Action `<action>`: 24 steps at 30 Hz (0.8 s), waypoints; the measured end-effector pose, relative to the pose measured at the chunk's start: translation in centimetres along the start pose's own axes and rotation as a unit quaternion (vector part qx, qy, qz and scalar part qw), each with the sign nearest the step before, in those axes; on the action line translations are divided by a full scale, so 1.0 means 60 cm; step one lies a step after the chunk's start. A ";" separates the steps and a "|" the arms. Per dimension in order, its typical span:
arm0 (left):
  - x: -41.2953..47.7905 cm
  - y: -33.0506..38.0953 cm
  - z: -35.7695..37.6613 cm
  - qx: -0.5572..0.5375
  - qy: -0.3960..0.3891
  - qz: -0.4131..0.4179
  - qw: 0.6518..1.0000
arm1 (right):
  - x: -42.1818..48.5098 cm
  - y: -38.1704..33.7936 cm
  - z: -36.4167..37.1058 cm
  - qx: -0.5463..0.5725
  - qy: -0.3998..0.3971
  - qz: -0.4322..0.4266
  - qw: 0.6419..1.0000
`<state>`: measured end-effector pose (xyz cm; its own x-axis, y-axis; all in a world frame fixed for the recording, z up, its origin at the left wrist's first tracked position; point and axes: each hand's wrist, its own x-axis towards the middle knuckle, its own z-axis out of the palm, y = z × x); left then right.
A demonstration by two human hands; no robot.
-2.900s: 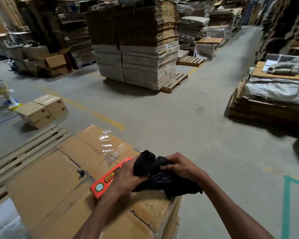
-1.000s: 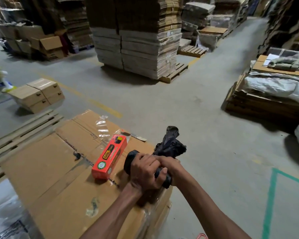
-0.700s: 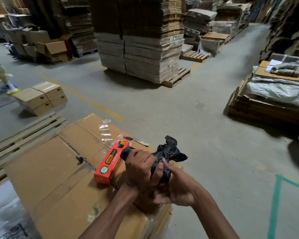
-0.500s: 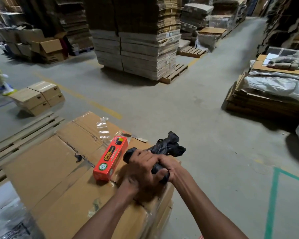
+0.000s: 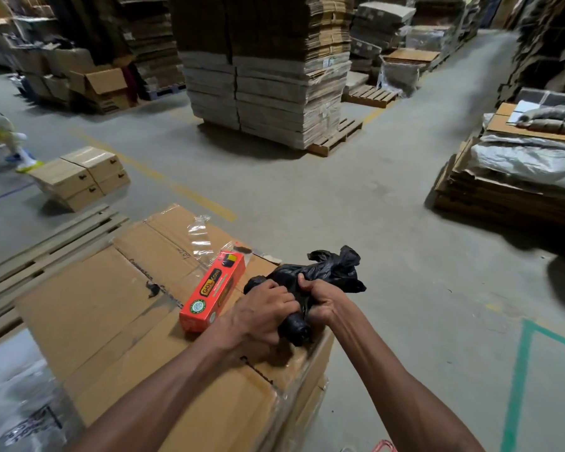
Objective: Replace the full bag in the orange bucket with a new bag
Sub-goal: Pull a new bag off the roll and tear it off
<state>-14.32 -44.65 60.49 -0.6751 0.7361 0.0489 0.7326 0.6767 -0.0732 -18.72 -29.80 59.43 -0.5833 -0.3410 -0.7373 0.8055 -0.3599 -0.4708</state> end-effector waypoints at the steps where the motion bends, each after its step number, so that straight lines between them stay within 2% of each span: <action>1: -0.002 0.001 -0.002 -0.004 -0.012 -0.001 1.000 | 0.001 -0.001 -0.002 0.017 -0.004 -0.006 1.000; 6: -0.015 0.009 -0.005 -0.030 -0.021 0.004 0.999 | 0.000 -0.030 -0.013 0.076 -0.017 -0.048 0.996; 10: -0.016 0.004 -0.006 -0.015 0.010 -0.010 1.000 | -0.021 -0.041 -0.023 0.033 -0.072 -0.059 0.995; 14: -0.002 0.013 -0.007 -0.007 0.106 -0.056 0.993 | -0.081 0.024 -0.028 -0.022 -0.184 0.025 0.982; 18: 0.001 0.034 -0.011 -0.039 0.159 -0.044 0.986 | -0.093 0.044 -0.015 0.081 -0.250 0.105 0.959; 21: -0.011 0.046 -0.017 -0.030 0.154 -0.008 0.988 | -0.074 0.040 -0.004 0.100 -0.219 0.102 0.965; 24: -0.021 0.050 -0.013 -0.014 0.145 -0.020 0.989 | -0.054 0.049 0.000 0.097 -0.164 0.095 0.977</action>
<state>-11.19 -43.55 60.99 -0.6529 0.6789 0.3357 0.7107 0.7024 -0.0383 -14.48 -29.72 60.43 -0.4533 -0.6663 -0.5921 0.8859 -0.4100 -0.2168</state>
